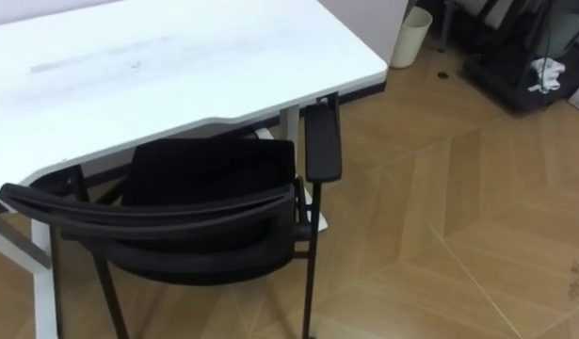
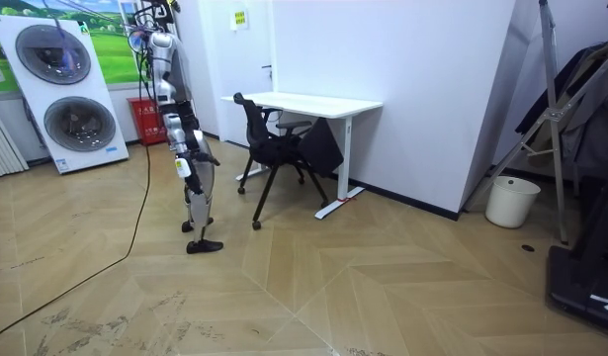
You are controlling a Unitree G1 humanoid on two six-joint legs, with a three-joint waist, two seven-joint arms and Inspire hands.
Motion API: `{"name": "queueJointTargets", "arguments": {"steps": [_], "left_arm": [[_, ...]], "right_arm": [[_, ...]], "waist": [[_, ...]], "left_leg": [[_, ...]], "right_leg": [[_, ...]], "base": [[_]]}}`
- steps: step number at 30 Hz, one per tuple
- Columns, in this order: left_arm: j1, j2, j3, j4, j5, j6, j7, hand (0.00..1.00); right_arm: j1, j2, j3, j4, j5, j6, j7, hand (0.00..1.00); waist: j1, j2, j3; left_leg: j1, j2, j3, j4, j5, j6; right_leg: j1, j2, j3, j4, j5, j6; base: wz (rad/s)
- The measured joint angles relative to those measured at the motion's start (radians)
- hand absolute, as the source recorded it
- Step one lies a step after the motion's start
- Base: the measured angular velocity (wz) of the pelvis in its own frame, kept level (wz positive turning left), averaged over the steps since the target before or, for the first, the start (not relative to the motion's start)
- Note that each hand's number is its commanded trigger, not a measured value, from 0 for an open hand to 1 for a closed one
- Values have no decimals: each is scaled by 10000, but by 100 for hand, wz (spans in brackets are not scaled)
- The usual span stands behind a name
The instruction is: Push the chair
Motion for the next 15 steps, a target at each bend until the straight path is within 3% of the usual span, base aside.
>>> {"name": "queueJointTargets", "arguments": {"steps": [9,15], "left_arm": [[-437,-22,-661,5,28,474,-1061,0],[-539,-105,-899,12,196,757,-1429,0]], "right_arm": [[-353,17,741,-29,-938,261,514,0],[-333,23,1172,-43,-1309,333,617,0]], "waist": [[-15,97,14],[26,145,73]], "left_leg": [[-1,-13,9,-91,1,-1],[-27,-1,84,-92,1,-1]], "right_leg": [[8,31,39,-138,38,21],[-2,81,160,-275,71,24]], "base": [[-2],[-5]]}}
